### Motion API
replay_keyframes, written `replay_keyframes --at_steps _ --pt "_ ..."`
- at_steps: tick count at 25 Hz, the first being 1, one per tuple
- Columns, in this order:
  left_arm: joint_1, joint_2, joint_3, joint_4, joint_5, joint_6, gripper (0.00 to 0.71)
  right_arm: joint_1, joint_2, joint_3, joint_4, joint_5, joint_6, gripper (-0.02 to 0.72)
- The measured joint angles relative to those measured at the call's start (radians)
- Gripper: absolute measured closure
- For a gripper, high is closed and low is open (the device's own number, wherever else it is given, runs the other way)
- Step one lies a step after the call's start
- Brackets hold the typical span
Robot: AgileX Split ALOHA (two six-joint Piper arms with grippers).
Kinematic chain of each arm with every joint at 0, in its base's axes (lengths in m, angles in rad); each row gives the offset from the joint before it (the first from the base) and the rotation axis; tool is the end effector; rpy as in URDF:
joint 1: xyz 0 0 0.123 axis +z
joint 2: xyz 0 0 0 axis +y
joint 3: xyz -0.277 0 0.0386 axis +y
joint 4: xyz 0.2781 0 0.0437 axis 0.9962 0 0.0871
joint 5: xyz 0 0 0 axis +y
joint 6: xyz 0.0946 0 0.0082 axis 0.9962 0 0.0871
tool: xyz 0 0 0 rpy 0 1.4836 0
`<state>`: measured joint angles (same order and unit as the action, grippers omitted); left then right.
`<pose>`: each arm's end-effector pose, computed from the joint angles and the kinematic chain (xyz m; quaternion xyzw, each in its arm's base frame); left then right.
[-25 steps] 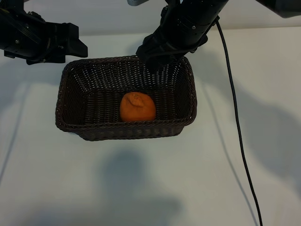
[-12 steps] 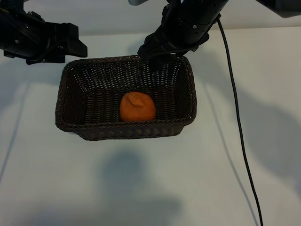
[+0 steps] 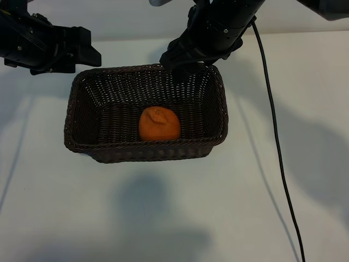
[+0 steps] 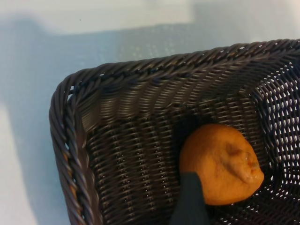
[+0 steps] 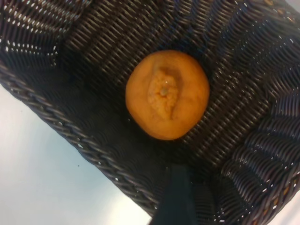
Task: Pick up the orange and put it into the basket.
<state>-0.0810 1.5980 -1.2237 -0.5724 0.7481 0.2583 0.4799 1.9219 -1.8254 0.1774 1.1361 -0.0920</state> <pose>0.3682 -0.0650 0.2660 0.0096 0.9370 -0.2165 0.2741 0.3936 0.2220 0.3014 -0.2559 0.9396 0.1253 0.1897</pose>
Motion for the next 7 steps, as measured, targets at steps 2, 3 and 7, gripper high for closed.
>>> replay_keyframes --at_steps 2,3,7 --pt "0.0 0.0 0.0 0.0 0.0 0.0 0.121 0.0 0.0 0.0 0.0 -0.003 0.0 0.104" --pt "0.0 0.0 0.0 0.0 0.0 0.0 0.121 0.0 0.0 0.0 0.0 -0.004 0.001 0.105" --pt "0.0 0.0 0.0 0.0 0.0 0.0 0.122 0.0 0.0 0.0 0.0 -0.006 0.001 0.105"
